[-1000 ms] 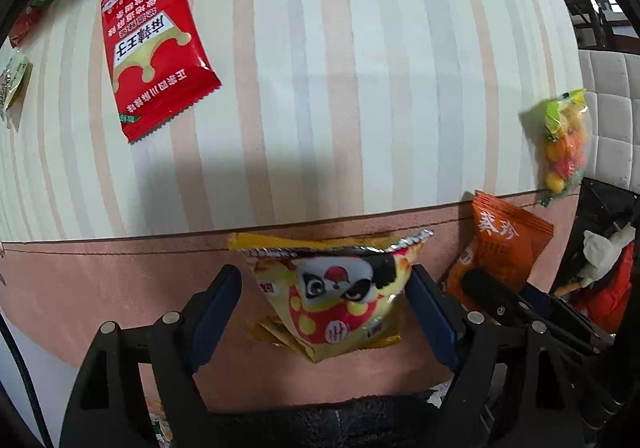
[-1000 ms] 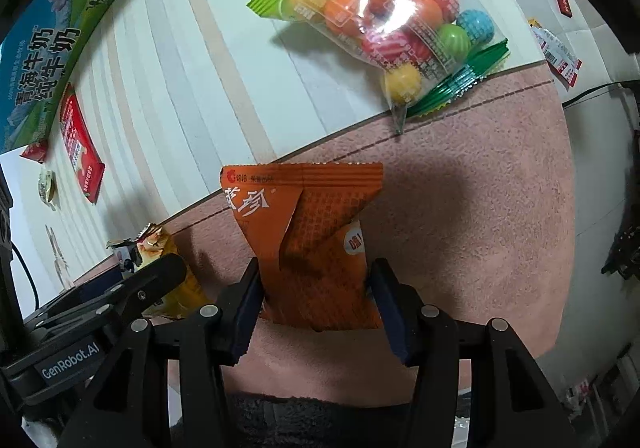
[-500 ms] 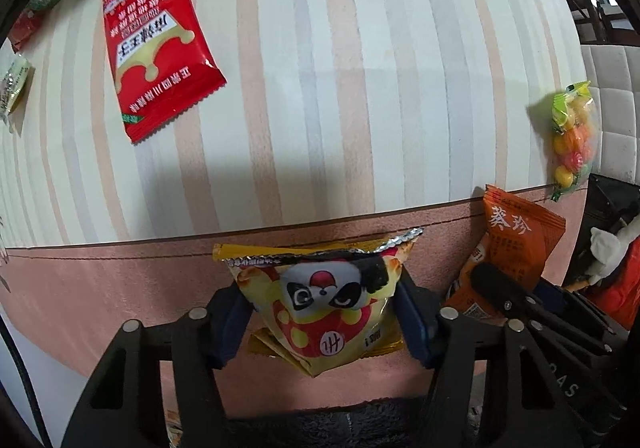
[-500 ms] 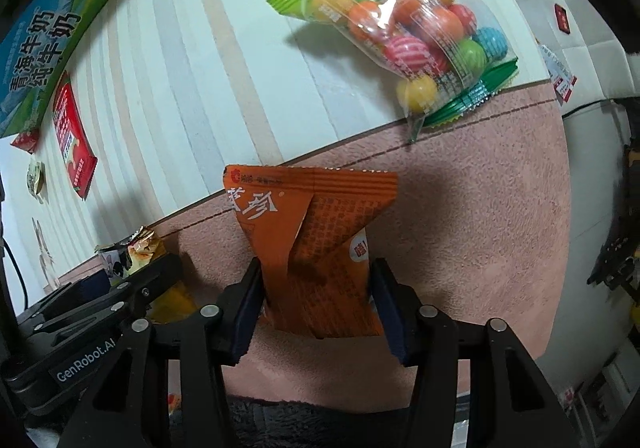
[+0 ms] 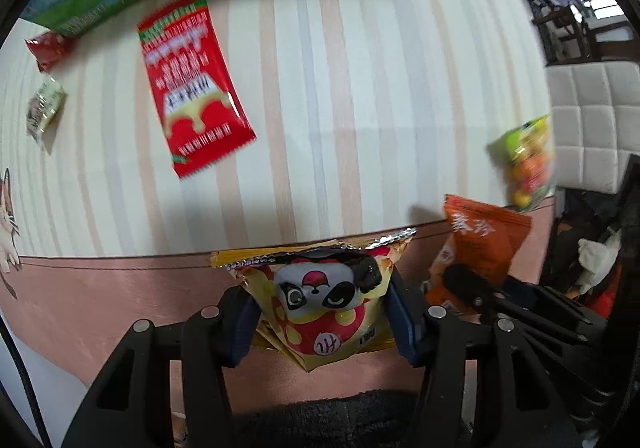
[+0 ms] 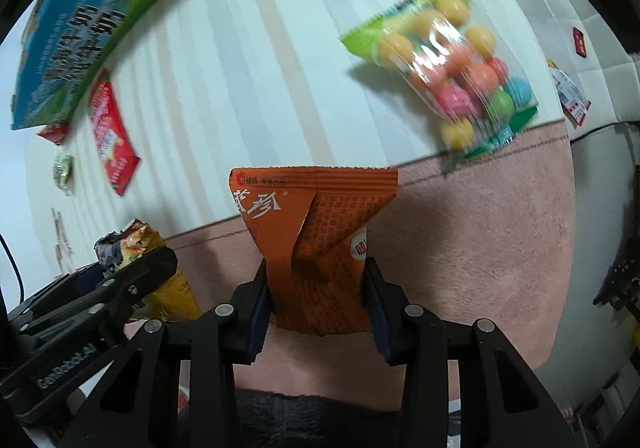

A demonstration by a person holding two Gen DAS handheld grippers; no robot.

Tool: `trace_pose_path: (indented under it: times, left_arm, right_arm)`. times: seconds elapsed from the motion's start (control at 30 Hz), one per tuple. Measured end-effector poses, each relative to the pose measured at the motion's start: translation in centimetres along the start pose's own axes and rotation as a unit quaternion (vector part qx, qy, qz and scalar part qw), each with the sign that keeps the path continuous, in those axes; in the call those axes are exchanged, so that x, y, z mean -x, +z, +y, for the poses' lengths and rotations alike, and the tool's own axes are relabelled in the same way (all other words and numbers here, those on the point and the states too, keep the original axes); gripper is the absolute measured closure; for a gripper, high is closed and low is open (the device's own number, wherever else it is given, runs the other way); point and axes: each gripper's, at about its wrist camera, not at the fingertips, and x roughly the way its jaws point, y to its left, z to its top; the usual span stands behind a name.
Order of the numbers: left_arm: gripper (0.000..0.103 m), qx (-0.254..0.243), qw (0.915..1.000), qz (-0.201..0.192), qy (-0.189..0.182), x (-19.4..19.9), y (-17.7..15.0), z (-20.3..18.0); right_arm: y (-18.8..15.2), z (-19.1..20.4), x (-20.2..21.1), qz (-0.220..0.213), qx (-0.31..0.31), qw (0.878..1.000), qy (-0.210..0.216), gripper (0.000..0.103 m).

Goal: Organize snacks
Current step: 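Lift both held bags and carry them over the box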

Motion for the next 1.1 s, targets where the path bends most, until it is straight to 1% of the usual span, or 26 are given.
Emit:
trace_pose_path:
  times: [0.13, 0.17, 0.23, 0.3, 0.37, 0.4, 0.5, 0.57, 0.63, 0.67, 0.7, 0.73, 0.8, 0.9, 0.97, 1.1]
  left_arm:
    - [0.05, 0.003, 0.9995, -0.027, -0.017, 3.8, 0.7, 0.4]
    - [0.05, 0.004, 0.999, -0.039, -0.021, 5.2, 1.1, 0.7]
    - [0.05, 0.002, 0.9981, -0.055, -0.027, 7.2, 1.5, 1.5]
    - [0.05, 0.005, 0.9967, -0.073, -0.034, 9.6, 2.7, 2.0]
    - [0.05, 0.007, 0.9951, -0.09, -0.04, 12.1, 4.6, 2.7]
    - [0.05, 0.008, 0.9946, -0.096, -0.04, 12.6, 5.8, 2.9]
    - [0.05, 0.006, 0.993, -0.112, -0.036, 15.4, 9.9, 3.5]
    - [0.05, 0.005, 0.992, -0.123, -0.027, 17.2, 12.9, 4.2]
    - [0.05, 0.004, 0.9912, -0.132, -0.015, 18.1, 15.0, 4.4]
    - [0.05, 0.004, 0.9909, -0.134, -0.006, 18.7, 16.9, 4.8]
    - [0.05, 0.004, 0.9908, -0.135, -0.001, 18.7, 17.8, 5.2]
    - [0.05, 0.005, 0.9909, -0.135, 0.007, 19.0, 19.7, 5.6]
    - [0.05, 0.008, 0.9915, -0.129, 0.013, 18.9, 22.2, 6.1]
    - [0.05, 0.018, 0.994, -0.107, 0.015, 18.4, 26.6, 7.6]
    - [0.05, 0.025, 0.9951, -0.095, 0.015, 18.2, 28.8, 8.4]
    - [0.05, 0.036, 0.9966, -0.073, 0.012, 17.3, 32.5, 9.7]
  right_arm:
    - [1.1, 1.7, 2.4, -0.014, 0.01, 1.0, 0.026, 0.059]
    - [1.6, 2.3, 3.2, -0.02, 0.013, 0.999, 0.034, 0.059]
    - [2.9, 3.6, 5.1, -0.032, 0.022, 0.998, 0.049, 0.059]
    - [4.5, 4.9, 7.1, -0.045, 0.031, 0.997, 0.059, 0.059]
    - [6.3, 6.5, 9.2, -0.06, 0.046, 0.995, 0.069, 0.059]
    - [7.5, 7.6, 10.5, -0.07, 0.054, 0.993, 0.073, 0.059]
    - [10.7, 9.1, 13.2, -0.091, 0.076, 0.99, 0.076, 0.059]
    - [13.2, 11.2, 15.1, -0.103, 0.093, 0.987, 0.074, 0.059]
    - [16.2, 13.4, 16.4, -0.117, 0.108, 0.985, 0.065, 0.059]
    - [17.7, 14.5, 17.0, -0.121, 0.113, 0.984, 0.06, 0.059]
    - [18.8, 15.2, 17.3, -0.123, 0.116, 0.984, 0.057, 0.058]
    - [20.4, 16.3, 17.6, -0.124, 0.122, 0.983, 0.052, 0.058]
    - [23.4, 18.1, 17.8, -0.123, 0.129, 0.983, 0.039, 0.058]
    - [26.7, 19.7, 17.0, -0.113, 0.134, 0.984, 0.028, 0.058]
    - [29.1, 21.0, 16.2, -0.103, 0.139, 0.985, 0.018, 0.059]
    - [32.1, 22.2, 14.7, -0.086, 0.142, 0.986, 0.008, 0.058]
